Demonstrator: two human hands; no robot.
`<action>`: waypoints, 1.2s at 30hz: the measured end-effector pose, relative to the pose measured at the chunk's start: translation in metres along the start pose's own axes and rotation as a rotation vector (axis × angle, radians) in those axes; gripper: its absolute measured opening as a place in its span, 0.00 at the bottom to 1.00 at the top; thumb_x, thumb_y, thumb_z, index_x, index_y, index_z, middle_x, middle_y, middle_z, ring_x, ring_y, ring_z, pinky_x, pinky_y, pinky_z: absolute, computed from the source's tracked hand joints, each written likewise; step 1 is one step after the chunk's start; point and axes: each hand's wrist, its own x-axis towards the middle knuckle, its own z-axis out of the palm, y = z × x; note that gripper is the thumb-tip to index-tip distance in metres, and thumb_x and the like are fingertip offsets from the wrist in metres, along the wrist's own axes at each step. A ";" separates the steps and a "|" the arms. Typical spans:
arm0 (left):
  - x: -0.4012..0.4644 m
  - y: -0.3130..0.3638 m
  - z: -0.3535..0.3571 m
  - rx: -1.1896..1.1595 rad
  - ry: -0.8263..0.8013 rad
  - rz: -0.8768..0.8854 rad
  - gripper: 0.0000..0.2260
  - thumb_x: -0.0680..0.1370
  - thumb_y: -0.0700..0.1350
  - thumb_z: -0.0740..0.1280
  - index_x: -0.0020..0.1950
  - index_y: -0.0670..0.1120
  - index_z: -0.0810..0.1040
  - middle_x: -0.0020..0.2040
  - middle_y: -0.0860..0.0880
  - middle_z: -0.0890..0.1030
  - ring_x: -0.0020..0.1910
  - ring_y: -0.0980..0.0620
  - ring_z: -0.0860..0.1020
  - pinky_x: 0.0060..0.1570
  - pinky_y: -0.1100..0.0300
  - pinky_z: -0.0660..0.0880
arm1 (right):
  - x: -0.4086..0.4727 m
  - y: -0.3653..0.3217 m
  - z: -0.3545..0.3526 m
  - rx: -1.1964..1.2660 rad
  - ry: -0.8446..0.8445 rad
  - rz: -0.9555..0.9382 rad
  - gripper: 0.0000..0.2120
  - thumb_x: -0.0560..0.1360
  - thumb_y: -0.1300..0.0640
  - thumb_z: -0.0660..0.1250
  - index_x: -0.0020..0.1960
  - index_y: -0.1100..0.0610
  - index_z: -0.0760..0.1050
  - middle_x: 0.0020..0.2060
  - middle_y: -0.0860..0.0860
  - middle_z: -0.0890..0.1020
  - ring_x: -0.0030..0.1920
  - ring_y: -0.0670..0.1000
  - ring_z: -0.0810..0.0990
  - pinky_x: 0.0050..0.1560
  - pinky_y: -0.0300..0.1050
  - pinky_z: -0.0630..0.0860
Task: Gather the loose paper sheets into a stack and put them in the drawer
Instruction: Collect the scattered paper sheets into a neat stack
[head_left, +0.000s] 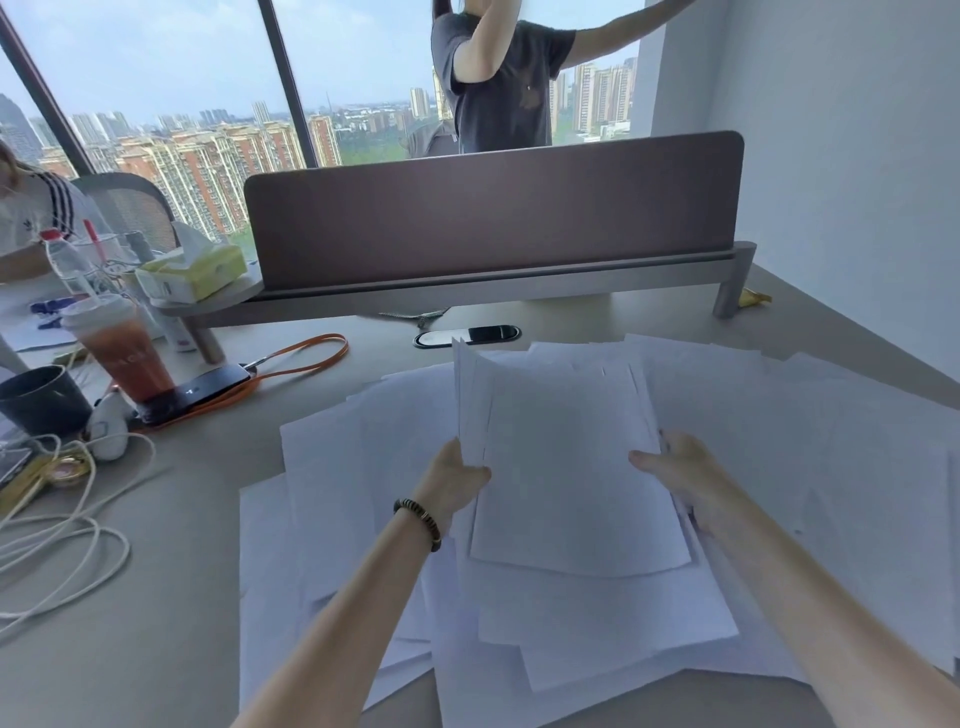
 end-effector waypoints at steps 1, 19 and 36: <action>-0.001 0.002 0.001 0.008 -0.005 0.001 0.11 0.76 0.35 0.63 0.58 0.42 0.73 0.58 0.44 0.80 0.55 0.45 0.78 0.56 0.55 0.77 | -0.003 -0.003 0.000 0.005 -0.035 -0.005 0.14 0.74 0.60 0.72 0.59 0.62 0.80 0.54 0.59 0.85 0.53 0.59 0.84 0.60 0.55 0.79; -0.009 0.003 -0.005 -0.092 -0.064 0.110 0.11 0.79 0.37 0.67 0.44 0.52 0.72 0.47 0.51 0.79 0.41 0.59 0.76 0.35 0.72 0.73 | -0.008 0.001 0.003 0.136 -0.060 -0.079 0.14 0.76 0.55 0.72 0.59 0.60 0.77 0.51 0.54 0.85 0.50 0.55 0.84 0.60 0.59 0.79; -0.015 0.013 -0.010 -0.380 -0.127 -0.002 0.09 0.81 0.37 0.64 0.58 0.45 0.79 0.48 0.46 0.84 0.45 0.46 0.83 0.41 0.56 0.80 | -0.008 0.008 0.005 0.259 -0.145 -0.110 0.16 0.77 0.65 0.70 0.63 0.57 0.76 0.53 0.52 0.85 0.48 0.48 0.84 0.43 0.38 0.77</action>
